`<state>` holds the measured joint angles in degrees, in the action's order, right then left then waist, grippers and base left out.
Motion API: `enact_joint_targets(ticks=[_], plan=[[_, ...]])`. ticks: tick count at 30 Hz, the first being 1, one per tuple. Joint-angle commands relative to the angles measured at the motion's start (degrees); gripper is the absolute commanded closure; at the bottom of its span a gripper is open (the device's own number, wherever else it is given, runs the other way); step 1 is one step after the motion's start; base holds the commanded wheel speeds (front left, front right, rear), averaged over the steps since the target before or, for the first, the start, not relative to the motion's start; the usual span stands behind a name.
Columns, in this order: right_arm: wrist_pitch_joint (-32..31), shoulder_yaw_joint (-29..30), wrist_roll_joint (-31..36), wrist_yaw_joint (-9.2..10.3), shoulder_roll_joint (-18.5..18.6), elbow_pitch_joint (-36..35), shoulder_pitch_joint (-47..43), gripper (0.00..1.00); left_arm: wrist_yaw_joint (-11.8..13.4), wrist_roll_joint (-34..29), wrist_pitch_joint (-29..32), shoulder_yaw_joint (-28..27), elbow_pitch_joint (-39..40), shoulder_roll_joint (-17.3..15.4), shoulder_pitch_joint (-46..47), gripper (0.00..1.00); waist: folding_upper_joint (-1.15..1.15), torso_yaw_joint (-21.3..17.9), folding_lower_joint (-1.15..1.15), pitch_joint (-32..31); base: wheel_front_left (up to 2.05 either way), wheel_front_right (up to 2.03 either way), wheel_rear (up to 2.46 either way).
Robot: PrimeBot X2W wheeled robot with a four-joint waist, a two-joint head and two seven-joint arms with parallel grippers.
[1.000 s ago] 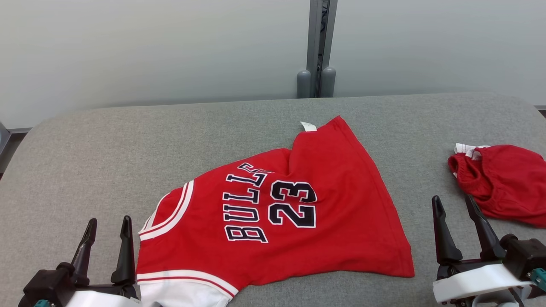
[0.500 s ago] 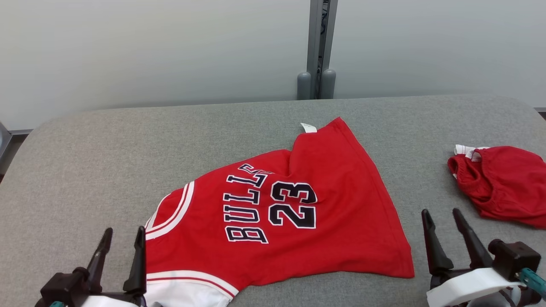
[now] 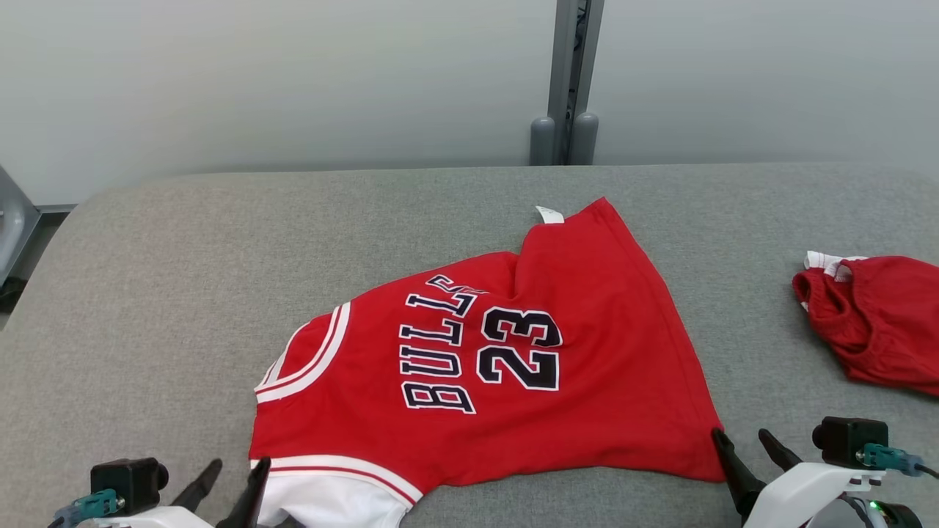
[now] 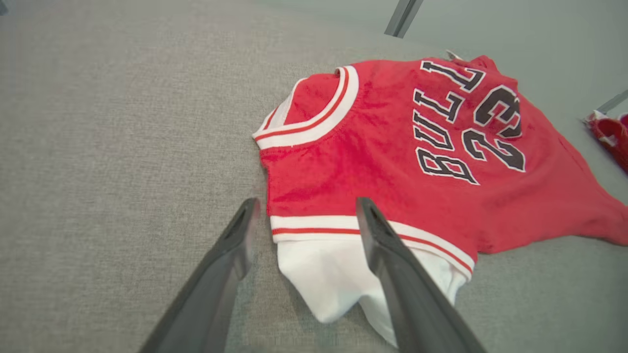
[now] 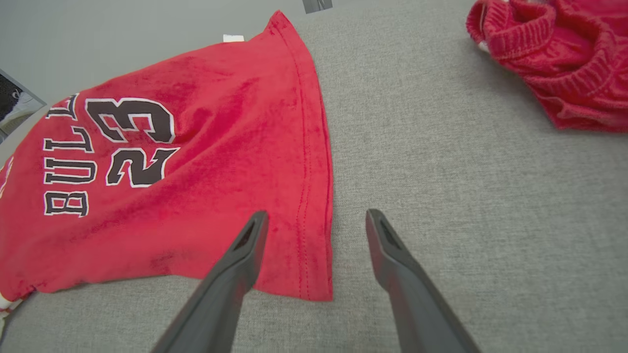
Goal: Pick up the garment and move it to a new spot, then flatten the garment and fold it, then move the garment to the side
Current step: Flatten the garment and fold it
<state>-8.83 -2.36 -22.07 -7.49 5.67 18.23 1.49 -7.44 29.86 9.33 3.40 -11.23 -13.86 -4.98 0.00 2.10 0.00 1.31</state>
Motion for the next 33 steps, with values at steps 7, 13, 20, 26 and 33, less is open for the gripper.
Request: enact_joint_targets(ticks=[7,13,20,26,33], plan=[[-3.4,0.6,1.1,-0.01,-1.2,0.7,1.3,0.0,0.7,4.5,13.6,1.4,7.2,-2.8,-5.1,0.0,0.0,0.9,0.0,1.3,0.0,0.0,0.0],[-3.2,0.3,1.7,-0.01,-1.9,1.2,2.2,0.0,1.1,4.9,19.1,3.3,10.6,-4.3,-6.8,0.0,0.0,0.9,0.0,3.1,0.0,0.0,0.0],[-2.7,-0.6,2.3,-0.01,-2.3,1.9,3.7,0.0,1.1,4.1,17.3,4.1,6.8,-3.9,-4.1,0.0,0.0,0.2,0.0,4.6,0.0,0.0,0.0],[-2.7,-1.1,2.0,-0.01,-2.5,3.3,4.7,0.0,0.5,4.2,15.2,5.1,3.4,-4.0,-1.7,0.0,0.0,-0.2,0.0,5.4,0.0,0.0,0.0],[-2.5,-1.4,1.4,-0.01,-2.6,5.4,5.4,0.0,0.3,4.6,12.9,6.0,1.5,-4.3,0.1,0.24,0.0,0.1,0.0,5.6,0.0,0.0,0.0]])
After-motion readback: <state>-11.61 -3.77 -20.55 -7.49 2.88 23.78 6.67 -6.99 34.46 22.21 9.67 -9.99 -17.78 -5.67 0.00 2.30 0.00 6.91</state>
